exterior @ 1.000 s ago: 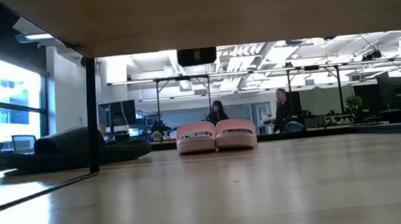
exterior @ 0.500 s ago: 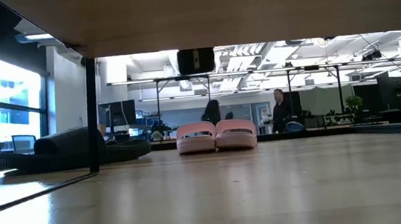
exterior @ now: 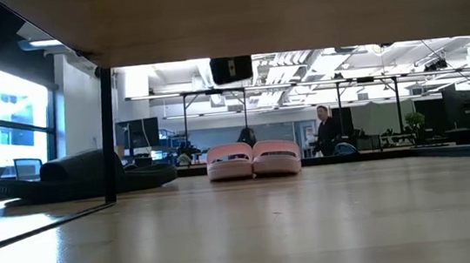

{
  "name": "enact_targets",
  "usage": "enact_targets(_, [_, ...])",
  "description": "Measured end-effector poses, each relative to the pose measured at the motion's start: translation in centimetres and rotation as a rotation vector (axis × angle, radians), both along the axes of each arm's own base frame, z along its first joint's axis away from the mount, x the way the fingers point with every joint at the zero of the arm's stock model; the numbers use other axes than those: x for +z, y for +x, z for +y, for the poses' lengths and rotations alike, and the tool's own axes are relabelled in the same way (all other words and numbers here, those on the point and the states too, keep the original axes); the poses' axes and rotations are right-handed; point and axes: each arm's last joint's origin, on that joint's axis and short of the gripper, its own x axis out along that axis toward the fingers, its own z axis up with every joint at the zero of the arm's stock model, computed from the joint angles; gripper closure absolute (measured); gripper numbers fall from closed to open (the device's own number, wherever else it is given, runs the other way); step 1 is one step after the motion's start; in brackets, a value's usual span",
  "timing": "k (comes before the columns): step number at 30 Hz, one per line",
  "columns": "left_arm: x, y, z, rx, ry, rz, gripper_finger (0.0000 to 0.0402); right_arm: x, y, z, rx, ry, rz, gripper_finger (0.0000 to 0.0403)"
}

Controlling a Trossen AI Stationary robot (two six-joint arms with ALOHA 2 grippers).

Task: Pick and place slides into the shelf
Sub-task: Put the black slipper on the shelf

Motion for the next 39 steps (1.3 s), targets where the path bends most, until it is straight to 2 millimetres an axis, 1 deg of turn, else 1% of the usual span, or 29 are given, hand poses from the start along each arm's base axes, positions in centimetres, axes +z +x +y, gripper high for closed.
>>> enact_targets(3, [1.3, 0.0, 0.1, -0.014, 0.033, -0.032, 0.0243, 0.0, 0.0, 0.0, 0.009, -0.021, 0.001, 0.0206])
enact_targets(7, [3.6, -0.3, 0.4, -0.005, 0.083, -0.057, 0.0242, 0.0, 0.0, 0.0, 0.024, -0.051, 0.001, 0.0206])
enact_targets(10, [5.7, -1.1, 0.7, 0.009, 0.115, -0.044, 0.0243, 0.0, 0.0, 0.1, 0.045, -0.066, -0.001, 0.0206])
enact_targets(12, [6.9, -1.3, 0.7, 0.03, 0.135, -0.071, 0.0243, 0.0, 0.0, 0.1, 0.055, -0.078, -0.002, 0.0206])
enact_targets(14, [8.3, -2.4, 0.4, 0.063, 0.126, -0.06, 0.0247, 0.0, -0.1, 0.1, 0.08, -0.097, -0.006, 0.0206])
enact_targets(15, [9.2, -2.8, 0.1, 0.065, 0.129, -0.081, 0.0251, 0.0, -0.1, 0.2, 0.095, -0.107, -0.008, 0.0206])
enact_targets(17, [11.6, -4.1, -1.2, 0.063, 0.161, -0.139, 0.0263, 0.1, -0.1, 0.3, 0.134, -0.126, -0.013, 0.0206])
enact_targets(20, [14.4, -6.0, -3.7, 0.084, 0.231, -0.156, 0.0291, 0.0, -0.1, 0.4, 0.191, -0.157, -0.017, 0.0206])
enact_targets(23, [16.6, -7.8, -6.5, 0.113, 0.338, -0.168, 0.0321, 0.0, -0.1, 0.6, 0.256, -0.187, -0.033, 0.0206])
enact_targets(25, [17.6, -8.7, -8.7, 0.124, 0.404, -0.177, 0.0339, 0.1, -0.2, 0.7, 0.304, -0.196, -0.05, 0.0207])
enact_targets(26, [17.9, -9.0, -9.9, 0.124, 0.428, -0.178, 0.0348, 0.1, -0.2, 0.9, 0.325, -0.194, -0.059, 0.0211])
enact_targets(28, [17.8, -9.0, -12.2, 0.118, 0.463, -0.167, 0.0363, 0.2, -0.2, 1.2, 0.369, -0.185, -0.076, 0.0225])
enact_targets(30, [17.5, -8.9, -14.2, 0.116, 0.504, -0.149, 0.0376, 0.5, -0.1, 1.7, 0.413, -0.187, -0.095, 0.0248])
enact_targets(32, [16.7, -8.6, -15.8, 0.125, 0.555, -0.121, 0.0387, 1.1, -0.2, 2.2, 0.453, -0.197, -0.118, 0.0276])
enact_targets(36, [14.5, -8.1, -18.0, 0.148, 0.629, -0.045, 0.04, 3.3, -0.6, 3.3, 0.494, -0.252, -0.18, 0.0341])
enact_targets(39, [12.9, -7.9, -18.6, 0.172, 0.646, 0.014, 0.0395, 5.0, -1.1, 4.1, 0.517, -0.325, -0.229, 0.039])
